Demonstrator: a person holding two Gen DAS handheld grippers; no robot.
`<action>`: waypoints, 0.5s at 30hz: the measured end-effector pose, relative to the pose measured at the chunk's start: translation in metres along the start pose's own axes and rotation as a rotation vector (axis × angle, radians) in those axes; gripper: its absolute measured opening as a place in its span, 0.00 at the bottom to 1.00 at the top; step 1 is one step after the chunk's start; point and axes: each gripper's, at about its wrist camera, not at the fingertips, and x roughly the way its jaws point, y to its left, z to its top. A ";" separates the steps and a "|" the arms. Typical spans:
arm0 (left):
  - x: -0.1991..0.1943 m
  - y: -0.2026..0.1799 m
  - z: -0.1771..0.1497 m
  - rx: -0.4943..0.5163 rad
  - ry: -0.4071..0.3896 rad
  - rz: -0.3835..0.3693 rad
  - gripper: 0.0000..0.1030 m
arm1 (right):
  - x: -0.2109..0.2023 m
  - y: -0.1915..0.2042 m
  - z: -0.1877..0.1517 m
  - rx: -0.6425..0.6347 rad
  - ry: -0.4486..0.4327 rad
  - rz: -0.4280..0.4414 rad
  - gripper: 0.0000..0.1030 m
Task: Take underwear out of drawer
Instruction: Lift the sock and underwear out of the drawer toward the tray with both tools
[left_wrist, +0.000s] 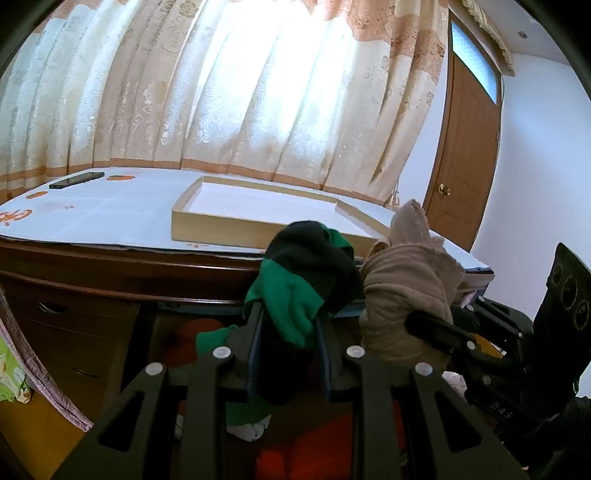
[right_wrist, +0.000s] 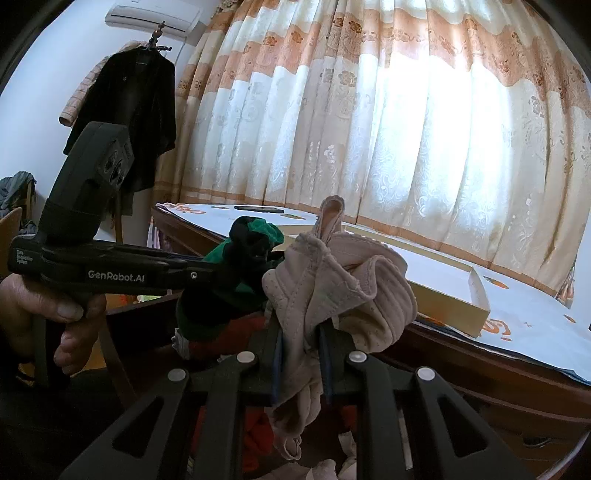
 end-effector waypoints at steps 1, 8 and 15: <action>0.000 0.000 0.001 0.001 -0.002 0.001 0.23 | 0.000 -0.001 0.000 0.001 0.001 0.000 0.18; -0.003 -0.003 0.006 0.010 -0.016 0.000 0.23 | -0.005 -0.001 0.005 0.003 -0.007 -0.004 0.18; -0.006 -0.008 0.015 0.025 -0.031 -0.011 0.23 | -0.008 -0.004 0.011 0.015 -0.012 -0.006 0.18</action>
